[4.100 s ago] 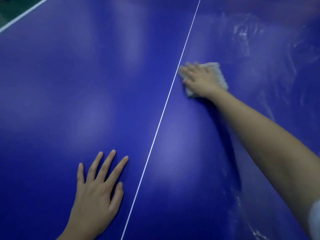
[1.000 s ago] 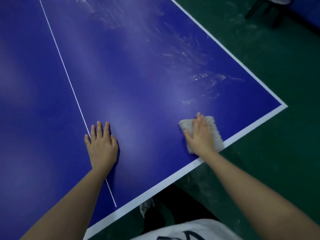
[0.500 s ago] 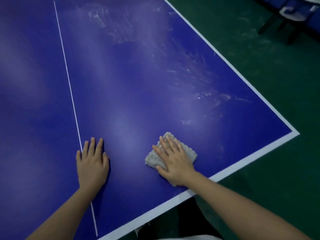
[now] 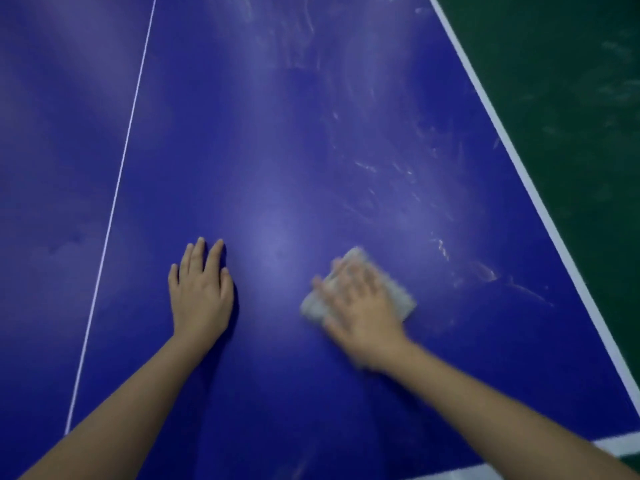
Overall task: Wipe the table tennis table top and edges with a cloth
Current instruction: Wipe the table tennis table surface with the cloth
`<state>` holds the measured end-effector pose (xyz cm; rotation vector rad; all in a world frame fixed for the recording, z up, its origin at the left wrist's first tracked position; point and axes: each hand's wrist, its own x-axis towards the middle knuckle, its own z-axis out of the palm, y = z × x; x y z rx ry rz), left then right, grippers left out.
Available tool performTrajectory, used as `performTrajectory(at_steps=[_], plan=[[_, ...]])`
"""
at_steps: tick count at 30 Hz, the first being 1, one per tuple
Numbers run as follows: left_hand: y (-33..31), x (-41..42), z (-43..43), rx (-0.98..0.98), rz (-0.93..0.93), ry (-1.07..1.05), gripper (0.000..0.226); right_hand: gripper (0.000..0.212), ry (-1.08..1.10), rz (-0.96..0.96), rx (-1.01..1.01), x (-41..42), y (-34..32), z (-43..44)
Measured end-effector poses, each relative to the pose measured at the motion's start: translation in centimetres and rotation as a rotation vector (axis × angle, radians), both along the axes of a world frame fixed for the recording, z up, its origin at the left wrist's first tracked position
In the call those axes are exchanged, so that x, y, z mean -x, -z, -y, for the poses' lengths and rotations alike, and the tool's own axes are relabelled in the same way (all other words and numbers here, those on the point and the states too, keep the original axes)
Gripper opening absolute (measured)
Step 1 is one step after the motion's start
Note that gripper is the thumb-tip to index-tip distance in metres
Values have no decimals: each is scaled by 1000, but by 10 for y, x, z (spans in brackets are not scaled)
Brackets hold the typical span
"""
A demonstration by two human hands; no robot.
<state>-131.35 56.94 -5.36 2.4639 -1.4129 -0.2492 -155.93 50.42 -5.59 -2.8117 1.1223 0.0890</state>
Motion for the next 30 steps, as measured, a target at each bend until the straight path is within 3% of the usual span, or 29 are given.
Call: performTrajectory(at_steps=[3,6,9,12,14,15,16,20,23,26,30], plan=[[2,-11,32,-44,10,-43,47,59,-405,17,-32,-15,-1,-14],[8,-16,44,-64,56,-48,48,56,-472,31,-26,-24,2,57],[10,-16,44,-70,73,-57,54,54,-175,32,-4,-33,7,170],[10,-17,45,-80,79,-65,56,56,312,-2,37,-32,9,266],[8,-16,45,-85,76,-72,56,60,511,36,-21,-46,4,282],[8,-16,45,-89,75,-73,57,61,507,50,-40,-59,5,272],[8,-15,45,-92,74,-72,58,62,421,62,-42,-73,7,252],[9,-16,47,-90,68,-71,60,58,-316,131,3,-100,10,130],[10,-17,46,-93,62,-73,59,55,-496,112,-114,-117,7,142],[9,-17,47,-94,44,-83,59,54,-253,115,-78,-140,10,243],[9,-17,47,-87,27,-91,58,54,465,66,4,-115,9,388]])
